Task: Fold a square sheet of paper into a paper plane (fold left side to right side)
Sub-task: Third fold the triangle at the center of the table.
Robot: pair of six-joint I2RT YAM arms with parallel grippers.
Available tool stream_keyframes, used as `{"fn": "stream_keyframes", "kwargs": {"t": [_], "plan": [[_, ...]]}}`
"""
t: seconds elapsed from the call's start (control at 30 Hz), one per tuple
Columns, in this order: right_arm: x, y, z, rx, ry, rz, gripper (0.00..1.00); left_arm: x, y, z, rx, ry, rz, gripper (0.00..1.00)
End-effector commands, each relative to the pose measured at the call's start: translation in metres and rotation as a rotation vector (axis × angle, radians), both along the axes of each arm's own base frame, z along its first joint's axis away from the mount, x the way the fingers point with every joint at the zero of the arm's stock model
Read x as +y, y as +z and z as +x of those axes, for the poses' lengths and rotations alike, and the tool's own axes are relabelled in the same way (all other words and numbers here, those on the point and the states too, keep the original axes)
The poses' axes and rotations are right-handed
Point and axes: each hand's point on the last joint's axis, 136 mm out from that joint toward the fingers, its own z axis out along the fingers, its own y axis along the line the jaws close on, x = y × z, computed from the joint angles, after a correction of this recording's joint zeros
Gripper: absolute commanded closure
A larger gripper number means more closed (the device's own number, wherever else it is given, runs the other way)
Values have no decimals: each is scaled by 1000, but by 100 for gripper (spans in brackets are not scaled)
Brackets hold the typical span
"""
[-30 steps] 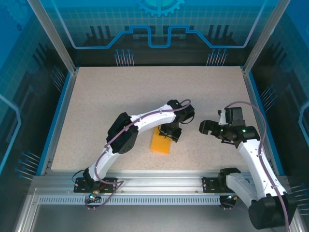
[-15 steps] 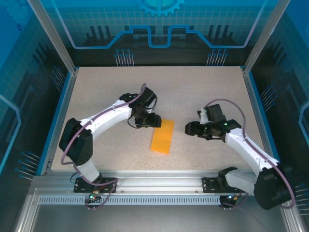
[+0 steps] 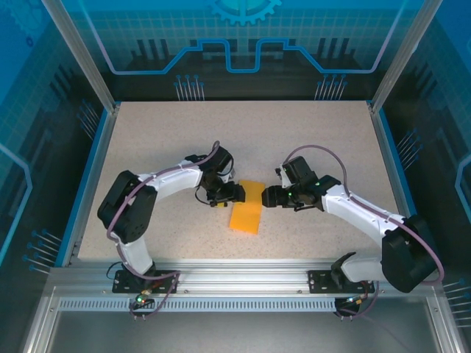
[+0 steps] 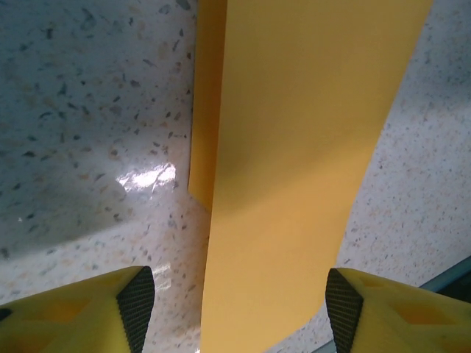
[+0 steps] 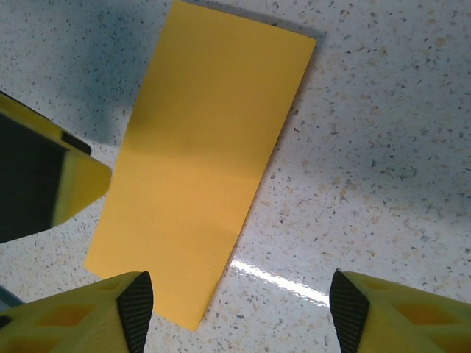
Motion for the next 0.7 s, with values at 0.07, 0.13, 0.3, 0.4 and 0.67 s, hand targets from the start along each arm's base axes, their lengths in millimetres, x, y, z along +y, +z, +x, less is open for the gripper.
{"fn": "stream_keyframes", "kwargs": {"t": [0.07,0.13,0.3,0.4,0.67], "plan": [[4,7,2,-36,18,1,32,-12,-13,-3,46,1,-70,35],[5,9,1,-45,25,8,32,-13,-15,-3,52,4,-81,37],[3,7,-7,-64,44,22,32,-12,-20,-5,63,2,-70,50],[2,8,-13,-94,63,9,32,-12,-20,-6,64,3,-71,64],[12,14,-36,-258,171,-47,32,-12,-10,-6,61,22,-80,91]]}}
